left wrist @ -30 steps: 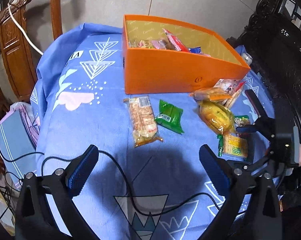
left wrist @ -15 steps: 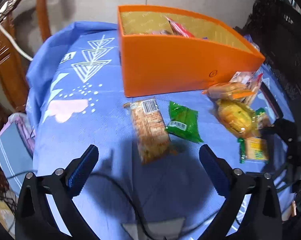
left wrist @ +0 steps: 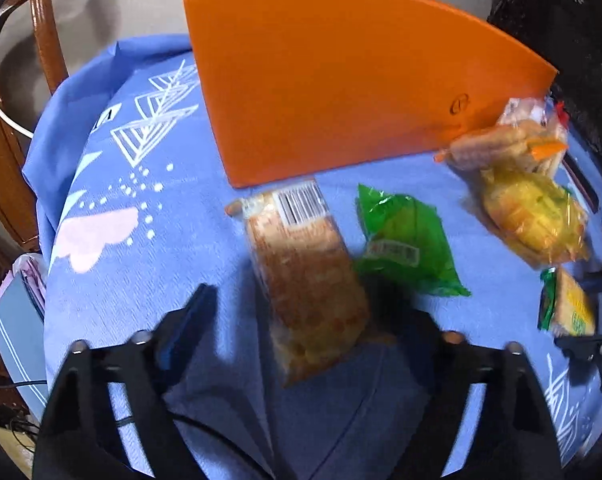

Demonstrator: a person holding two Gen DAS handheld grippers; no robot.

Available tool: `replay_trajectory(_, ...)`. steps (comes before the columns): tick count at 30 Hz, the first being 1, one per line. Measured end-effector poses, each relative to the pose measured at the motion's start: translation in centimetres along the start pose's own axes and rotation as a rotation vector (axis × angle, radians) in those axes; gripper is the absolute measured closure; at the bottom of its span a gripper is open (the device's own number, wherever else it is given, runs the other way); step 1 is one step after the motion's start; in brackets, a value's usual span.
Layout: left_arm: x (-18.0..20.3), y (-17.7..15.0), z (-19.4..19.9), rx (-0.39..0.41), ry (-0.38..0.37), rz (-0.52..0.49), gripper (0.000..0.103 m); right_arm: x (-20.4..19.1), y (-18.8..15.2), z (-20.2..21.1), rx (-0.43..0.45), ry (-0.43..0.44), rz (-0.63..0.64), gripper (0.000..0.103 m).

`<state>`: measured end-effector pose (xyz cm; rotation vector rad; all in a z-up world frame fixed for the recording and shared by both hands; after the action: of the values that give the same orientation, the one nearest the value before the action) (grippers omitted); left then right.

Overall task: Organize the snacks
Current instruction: 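Grasp the WEIDAN cracker packet with the right tool while the left grasps the barcode biscuit packet, then lift both packets over the orange box and release them inside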

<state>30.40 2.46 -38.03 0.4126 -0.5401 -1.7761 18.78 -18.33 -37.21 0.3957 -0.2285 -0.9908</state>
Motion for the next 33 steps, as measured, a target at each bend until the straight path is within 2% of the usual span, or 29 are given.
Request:
replay_trajectory(1, -0.2, 0.3, 0.0, 0.008, 0.008, 0.010, 0.039, -0.1, 0.0, 0.1, 0.001, -0.001, -0.013, 0.054)
replay_trajectory(3, -0.5, 0.5, 0.1, 0.014, 0.015, 0.027, 0.058, 0.1, -0.3, 0.4, 0.003, -0.009, -0.043, 0.054)
replay_trajectory(6, -0.6, 0.3, 0.5, 0.014, 0.006, 0.048, 0.064, 0.4, -0.3, 0.6, 0.008, -0.013, -0.069, 0.054)
replay_trajectory(14, -0.1, -0.5, 2.2, 0.002, -0.001, 0.071, 0.066, 0.7, -0.3, 1.6, 0.045, -0.016, -0.121, 0.056)
replay_trajectory(33, 0.1, -0.8, 7.8, 0.083, 0.002, 0.097, 0.066, -0.5, 0.5, 6.9, 0.170, -0.014, -0.152, 0.056)
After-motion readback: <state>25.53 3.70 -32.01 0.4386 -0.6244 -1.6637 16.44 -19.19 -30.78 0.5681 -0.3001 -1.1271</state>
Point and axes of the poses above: each gripper's, at about its wrist camera, not at the fingertips, and z roughly against the way its jaws point, x to its right, y to its top, the point moved 5 cm from there along -z, roughly the way its jaws point, and after that the axes turned 3 degrees about x, right-handed, at the moved point
